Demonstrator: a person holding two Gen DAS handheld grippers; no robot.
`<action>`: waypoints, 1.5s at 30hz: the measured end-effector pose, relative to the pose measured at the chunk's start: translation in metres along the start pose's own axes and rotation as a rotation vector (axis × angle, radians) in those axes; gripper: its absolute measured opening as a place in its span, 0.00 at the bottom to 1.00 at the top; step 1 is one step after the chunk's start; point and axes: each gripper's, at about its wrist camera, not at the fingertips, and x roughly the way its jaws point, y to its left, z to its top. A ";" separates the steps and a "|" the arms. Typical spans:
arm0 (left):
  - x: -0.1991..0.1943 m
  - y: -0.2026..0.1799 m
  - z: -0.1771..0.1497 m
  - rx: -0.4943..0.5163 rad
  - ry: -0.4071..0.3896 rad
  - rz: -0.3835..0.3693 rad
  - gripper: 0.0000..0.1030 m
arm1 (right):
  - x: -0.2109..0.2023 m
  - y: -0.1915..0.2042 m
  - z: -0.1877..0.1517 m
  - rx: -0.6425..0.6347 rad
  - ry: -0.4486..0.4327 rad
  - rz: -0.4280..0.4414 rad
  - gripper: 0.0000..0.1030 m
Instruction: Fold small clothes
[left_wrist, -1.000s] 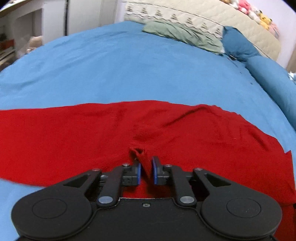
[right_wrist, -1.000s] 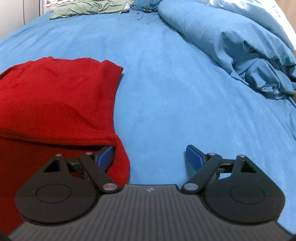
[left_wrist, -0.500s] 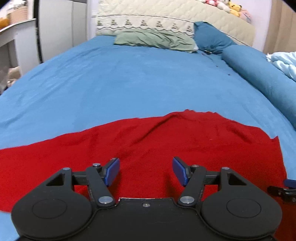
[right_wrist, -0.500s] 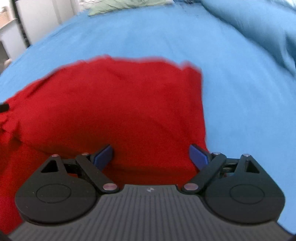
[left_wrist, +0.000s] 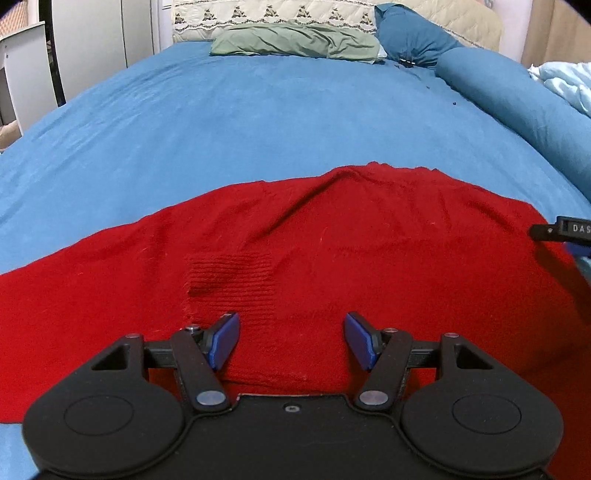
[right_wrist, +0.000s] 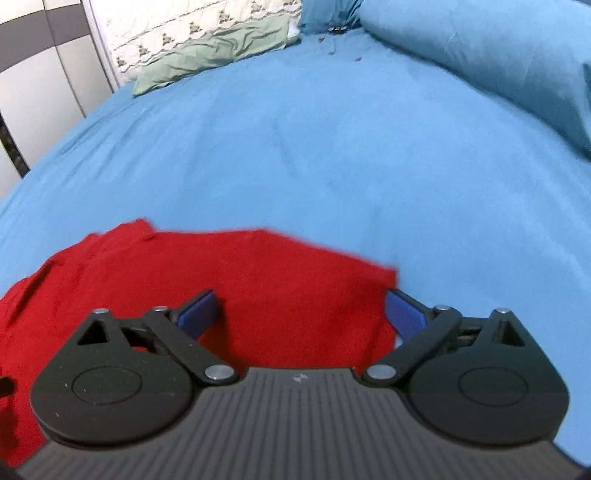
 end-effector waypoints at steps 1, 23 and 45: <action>-0.002 0.001 -0.002 0.001 0.000 0.003 0.66 | -0.001 0.000 0.003 -0.013 0.013 -0.024 1.00; -0.118 0.056 0.009 -0.241 -0.126 0.110 1.00 | -0.168 0.080 -0.039 -0.222 -0.065 0.076 1.00; -0.120 0.360 -0.099 -0.847 -0.073 0.294 0.62 | -0.180 0.318 -0.084 -0.139 0.104 0.155 1.00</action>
